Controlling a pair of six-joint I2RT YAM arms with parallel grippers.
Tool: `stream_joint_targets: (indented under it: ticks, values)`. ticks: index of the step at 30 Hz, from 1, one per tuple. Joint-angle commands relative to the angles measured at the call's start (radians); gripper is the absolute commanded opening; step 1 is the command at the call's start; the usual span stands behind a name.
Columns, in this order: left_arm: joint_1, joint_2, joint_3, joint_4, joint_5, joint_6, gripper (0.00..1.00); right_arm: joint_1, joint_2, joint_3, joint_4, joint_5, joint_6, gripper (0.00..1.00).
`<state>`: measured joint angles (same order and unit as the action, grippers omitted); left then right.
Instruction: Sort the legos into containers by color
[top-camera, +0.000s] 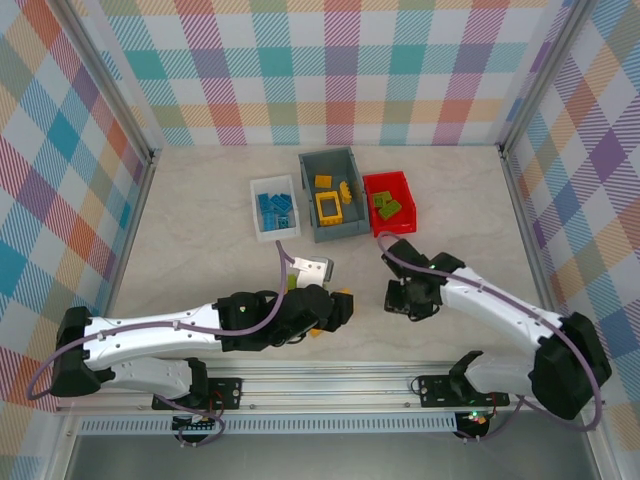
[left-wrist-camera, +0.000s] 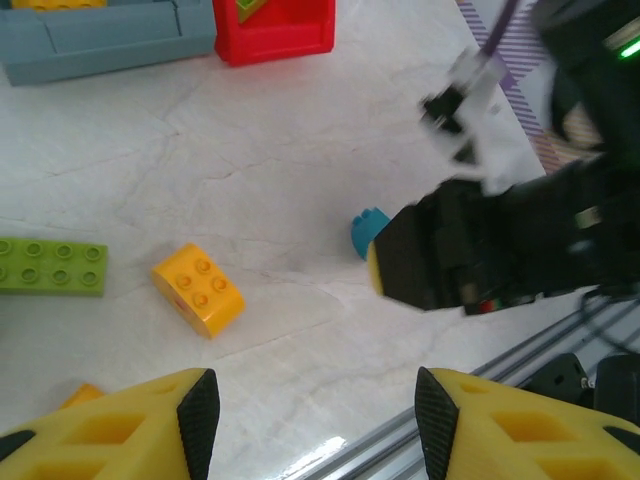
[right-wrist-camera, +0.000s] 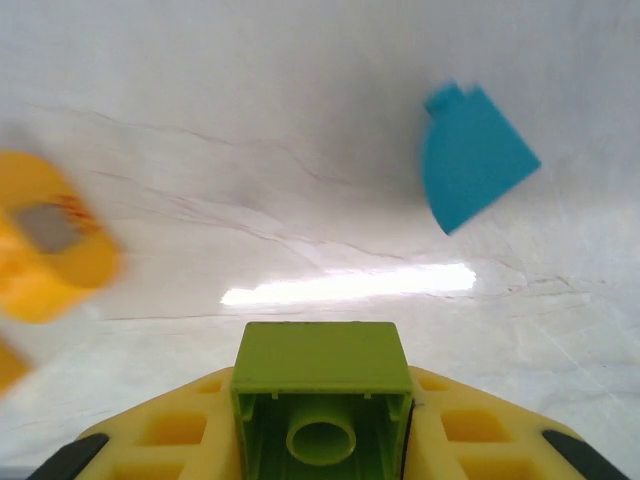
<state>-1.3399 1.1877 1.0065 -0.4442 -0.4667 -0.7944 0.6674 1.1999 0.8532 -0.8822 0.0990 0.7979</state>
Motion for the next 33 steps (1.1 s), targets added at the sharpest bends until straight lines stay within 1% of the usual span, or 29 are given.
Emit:
stream_joint_targets:
  ticks: [1, 4, 6, 9, 11, 15, 21, 25, 31, 33]
  values:
    - [-0.012, -0.006, 0.049, -0.031, -0.062, 0.024, 0.56, -0.052, -0.012, 0.153, -0.076, 0.006, -0.031, 0.32]
    - [-0.004, 0.021, 0.079, -0.016, -0.061, 0.054, 0.57, -0.139, 0.092, 0.305, -0.047, 0.027, -0.119, 0.32]
    - [0.007, 0.054, 0.112, -0.005, -0.056, 0.086, 0.58, -0.204, 0.201, 0.400, -0.002, 0.030, -0.165, 0.31]
    - [0.020, 0.112, 0.169, 0.017, -0.038, 0.140, 0.58, -0.286, 0.381, 0.547, 0.037, 0.015, -0.184, 0.30]
    - [0.034, 0.150, 0.207, 0.026, -0.017, 0.166, 0.59, -0.317, 0.498, 0.646, 0.040, 0.021, -0.183, 0.30]
    - [0.054, 0.202, 0.258, 0.039, 0.014, 0.197, 0.59, -0.339, 0.693, 0.843, 0.018, 0.072, -0.157, 0.31]
    - [0.074, 0.212, 0.259, 0.046, 0.030, 0.204, 0.59, -0.365, 0.903, 1.094, -0.015, 0.109, -0.108, 0.31]
    - [0.085, 0.203, 0.246, 0.048, 0.037, 0.205, 0.59, -0.380, 1.014, 1.217, -0.048, 0.105, -0.072, 0.33]
    - [0.095, 0.207, 0.236, 0.040, 0.049, 0.207, 0.59, -0.387, 1.135, 1.380, -0.102, 0.087, -0.060, 0.40]
    - [0.095, 0.213, 0.235, 0.038, 0.055, 0.209, 0.59, -0.387, 1.156, 1.420, -0.114, 0.074, -0.065, 0.45]
